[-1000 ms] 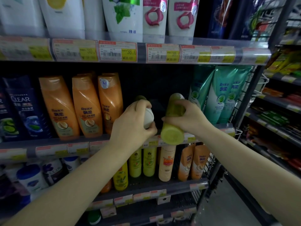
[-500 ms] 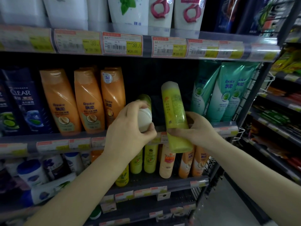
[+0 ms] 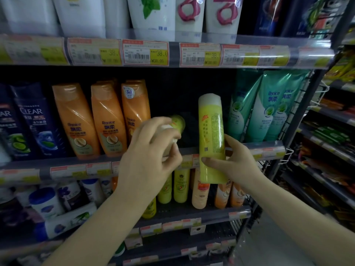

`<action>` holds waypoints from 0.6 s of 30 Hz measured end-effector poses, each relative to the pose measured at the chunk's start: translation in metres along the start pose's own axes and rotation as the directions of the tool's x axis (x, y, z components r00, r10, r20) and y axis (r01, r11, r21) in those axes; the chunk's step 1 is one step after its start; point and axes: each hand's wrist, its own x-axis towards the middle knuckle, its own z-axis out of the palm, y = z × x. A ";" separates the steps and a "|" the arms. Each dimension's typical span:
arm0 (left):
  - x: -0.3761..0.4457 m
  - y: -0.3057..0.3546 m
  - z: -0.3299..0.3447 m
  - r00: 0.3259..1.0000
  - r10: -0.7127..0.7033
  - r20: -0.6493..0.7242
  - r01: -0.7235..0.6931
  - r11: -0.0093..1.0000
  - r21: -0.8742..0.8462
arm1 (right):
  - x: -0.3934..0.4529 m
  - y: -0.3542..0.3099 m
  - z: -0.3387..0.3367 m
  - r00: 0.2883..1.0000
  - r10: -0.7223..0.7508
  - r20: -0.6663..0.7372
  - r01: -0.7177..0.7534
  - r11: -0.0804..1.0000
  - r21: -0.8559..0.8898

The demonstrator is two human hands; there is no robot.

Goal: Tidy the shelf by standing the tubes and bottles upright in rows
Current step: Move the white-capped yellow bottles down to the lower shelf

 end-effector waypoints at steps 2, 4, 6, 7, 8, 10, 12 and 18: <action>0.005 0.001 -0.007 1.000 0.017 0.002 -0.017 0.999 0.052 | -0.002 0.000 0.002 0.999 -0.029 -0.014 0.029 0.999 -0.036; 0.005 0.000 -0.006 0.997 0.045 0.061 -0.051 0.993 0.110 | -0.004 0.001 0.004 0.999 -0.042 -0.033 0.040 0.997 -0.065; 0.001 -0.002 -0.001 0.991 0.044 0.126 -0.056 0.994 0.093 | -0.003 0.003 0.004 0.998 -0.038 -0.042 0.036 0.997 -0.061; -0.001 -0.004 0.000 0.990 0.028 0.135 -0.036 0.998 0.058 | -0.003 0.004 0.005 0.999 -0.034 -0.040 0.032 0.997 -0.065; -0.002 -0.005 0.001 0.992 -0.012 0.123 0.012 1.000 0.000 | -0.002 0.005 0.005 0.999 -0.025 -0.038 0.023 0.998 -0.066; -0.002 -0.007 0.000 0.989 -0.134 0.068 0.143 0.976 -0.162 | -0.002 0.007 0.004 0.999 -0.005 -0.041 0.003 0.998 -0.062; 0.003 -0.009 0.003 0.983 -0.183 0.011 0.179 0.943 -0.282 | -0.002 0.007 0.005 0.998 -0.013 -0.057 0.010 0.998 -0.057; 0.015 -0.015 0.025 0.980 -0.191 -0.055 0.138 0.853 -0.503 | -0.004 0.008 0.011 0.997 -0.002 -0.072 0.002 1.000 0.008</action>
